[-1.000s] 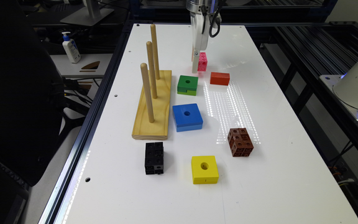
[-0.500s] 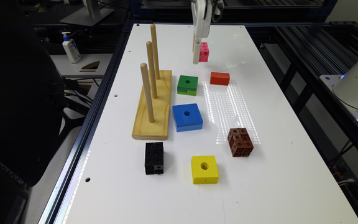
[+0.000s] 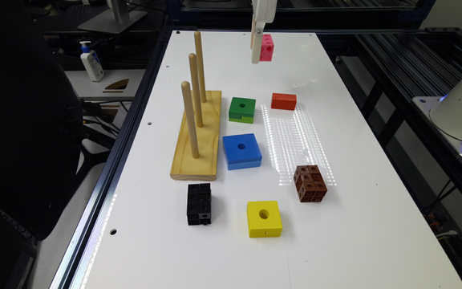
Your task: Pick up pink block.
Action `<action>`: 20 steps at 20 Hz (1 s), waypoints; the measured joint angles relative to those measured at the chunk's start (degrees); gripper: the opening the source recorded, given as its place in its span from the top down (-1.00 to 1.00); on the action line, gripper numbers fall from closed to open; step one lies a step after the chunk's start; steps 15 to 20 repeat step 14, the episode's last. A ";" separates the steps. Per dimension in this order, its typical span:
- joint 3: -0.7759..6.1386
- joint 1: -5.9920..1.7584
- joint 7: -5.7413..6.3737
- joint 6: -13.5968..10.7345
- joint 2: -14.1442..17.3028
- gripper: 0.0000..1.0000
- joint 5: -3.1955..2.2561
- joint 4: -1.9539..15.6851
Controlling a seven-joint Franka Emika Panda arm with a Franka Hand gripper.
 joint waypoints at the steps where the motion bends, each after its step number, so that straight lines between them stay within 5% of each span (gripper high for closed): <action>1: 0.00 0.00 0.00 0.00 0.02 1.00 0.00 -0.01; 5: 0.00 0.00 0.00 -0.26 -0.61 1.00 0.00 0.17; 12: 0.00 0.00 0.00 -5.57 -6.09 1.00 0.02 0.24; 20: 0.01 0.00 0.00 -5.80 -6.58 1.00 0.02 0.30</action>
